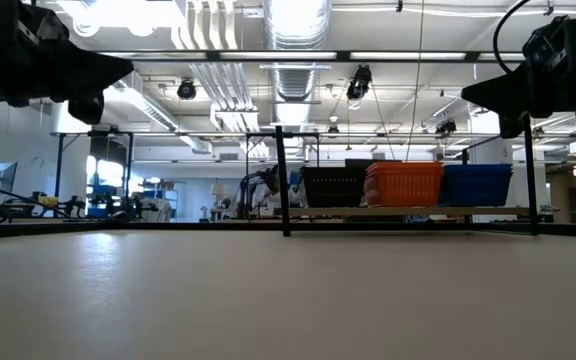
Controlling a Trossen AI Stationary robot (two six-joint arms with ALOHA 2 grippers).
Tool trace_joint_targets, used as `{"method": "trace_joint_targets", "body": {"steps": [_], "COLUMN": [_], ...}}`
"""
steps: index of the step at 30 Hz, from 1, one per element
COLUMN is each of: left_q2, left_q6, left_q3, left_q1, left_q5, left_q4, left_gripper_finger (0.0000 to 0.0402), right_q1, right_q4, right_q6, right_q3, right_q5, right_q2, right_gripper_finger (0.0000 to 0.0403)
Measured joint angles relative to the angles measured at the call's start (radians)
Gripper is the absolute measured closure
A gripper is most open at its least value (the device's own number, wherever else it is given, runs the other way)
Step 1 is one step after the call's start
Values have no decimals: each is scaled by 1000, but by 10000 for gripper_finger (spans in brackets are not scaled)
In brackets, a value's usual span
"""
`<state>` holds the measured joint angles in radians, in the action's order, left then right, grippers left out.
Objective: Stack baskets on shelf by color
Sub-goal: Return to Home Position
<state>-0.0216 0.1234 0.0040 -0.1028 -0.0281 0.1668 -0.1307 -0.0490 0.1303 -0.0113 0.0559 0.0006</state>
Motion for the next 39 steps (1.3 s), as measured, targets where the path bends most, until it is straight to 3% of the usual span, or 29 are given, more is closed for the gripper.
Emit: {"method": "trace_joint_targets", "body": {"steps": [39], "left_q2": [-42], "left_q6": [0], "left_q3": [0], "left_q1": [0], "left_q5": [-3], "left_q4": [4], "left_gripper_finger": [402], "right_q1": [0], "right_q4": [-7], "right_q6": [0], "right_q3": [0], "right_q5": [-2], "right_q2": [34], "right_gripper_finger": [394]}}
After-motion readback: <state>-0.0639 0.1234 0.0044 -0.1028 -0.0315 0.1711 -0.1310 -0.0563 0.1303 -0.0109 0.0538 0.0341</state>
